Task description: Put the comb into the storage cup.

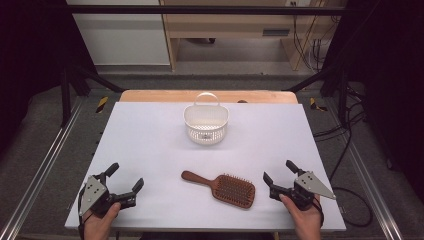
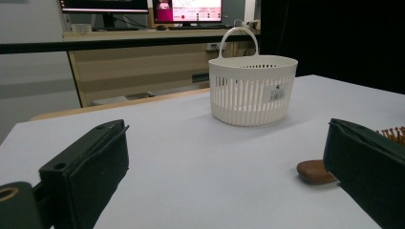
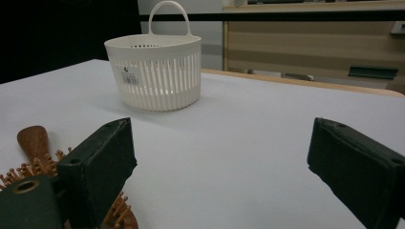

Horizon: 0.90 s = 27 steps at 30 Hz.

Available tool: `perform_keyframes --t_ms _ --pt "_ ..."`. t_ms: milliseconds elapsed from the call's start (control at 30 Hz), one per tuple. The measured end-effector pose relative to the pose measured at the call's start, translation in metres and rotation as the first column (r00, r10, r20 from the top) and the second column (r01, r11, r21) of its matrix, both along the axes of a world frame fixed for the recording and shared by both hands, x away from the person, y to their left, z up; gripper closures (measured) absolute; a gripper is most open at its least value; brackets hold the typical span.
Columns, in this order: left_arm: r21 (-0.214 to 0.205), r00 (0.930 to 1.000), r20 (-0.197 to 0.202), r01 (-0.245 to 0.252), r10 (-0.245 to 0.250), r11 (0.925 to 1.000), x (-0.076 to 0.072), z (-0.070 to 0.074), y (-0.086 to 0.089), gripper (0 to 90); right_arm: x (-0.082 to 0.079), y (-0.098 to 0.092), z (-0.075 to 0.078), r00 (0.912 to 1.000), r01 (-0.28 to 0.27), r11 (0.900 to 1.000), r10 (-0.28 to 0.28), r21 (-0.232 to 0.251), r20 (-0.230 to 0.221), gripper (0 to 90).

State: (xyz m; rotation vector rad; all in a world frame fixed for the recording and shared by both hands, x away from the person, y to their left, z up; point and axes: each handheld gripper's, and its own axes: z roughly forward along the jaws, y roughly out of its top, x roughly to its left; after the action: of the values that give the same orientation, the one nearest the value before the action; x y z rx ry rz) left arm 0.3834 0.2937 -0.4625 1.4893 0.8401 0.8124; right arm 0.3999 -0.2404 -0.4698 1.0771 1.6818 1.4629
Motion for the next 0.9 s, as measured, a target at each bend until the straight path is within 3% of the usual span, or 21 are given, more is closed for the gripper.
perform_keyframes --t_ms 333,567,700,733,767,800,833,900 --pt "-0.023 0.9988 -0.014 -0.047 0.046 0.9987 0.0007 0.0001 0.0032 1.6 -0.0023 -0.0003 0.0005 0.9997 0.011 0.9998 -0.012 -0.017 -0.023 11.7" --pt "-0.018 0.9988 -0.017 -0.047 0.047 0.9987 0.0007 0.0002 0.0031 1.9 -0.0023 0.0026 -0.0001 0.9995 0.0 0.9996 -0.001 -0.028 -0.031 13.7" --pt "-0.02 0.9985 -0.018 -0.052 0.052 0.9985 0.0009 -0.0001 0.0036 2.0 -0.0047 0.0033 0.0014 0.999 -0.022 0.9985 0.02 -0.05 -0.039 27.2" --pt "-0.021 0.9983 -0.02 -0.055 0.054 0.9983 0.001 -0.0003 0.0039 2.0 -0.0047 0.0033 0.0014 0.999 -0.022 0.9985 0.02 -0.05 -0.039 27.2" --pt "-0.022 0.9981 -0.021 -0.059 0.058 0.998 0.001 -0.0003 0.0042 2.2 -0.0057 0.0031 0.0017 0.9986 -0.037 0.9972 0.035 -0.064 -0.039 37.4" --pt "-0.022 0.9981 -0.021 -0.059 0.058 0.998 0.001 -0.0003 0.0042 2.2 -0.0057 0.0031 0.0017 0.9986 -0.037 0.9972 0.035 -0.064 -0.039 37.4" --pt "-0.021 0.9981 -0.02 -0.059 0.058 0.9981 0.0007 -0.0001 0.0041 2.2 -0.0066 0.0037 0.0018 0.998 -0.051 0.9955 0.048 -0.079 -0.042 46.2" --pt "-0.019 0.9981 -0.021 -0.058 0.057 0.9981 0.0006 -0.0002 0.0038 2.3 -0.0069 0.0042 0.0017 0.9976 -0.056 0.9948 0.052 -0.086 -0.046 50.0"
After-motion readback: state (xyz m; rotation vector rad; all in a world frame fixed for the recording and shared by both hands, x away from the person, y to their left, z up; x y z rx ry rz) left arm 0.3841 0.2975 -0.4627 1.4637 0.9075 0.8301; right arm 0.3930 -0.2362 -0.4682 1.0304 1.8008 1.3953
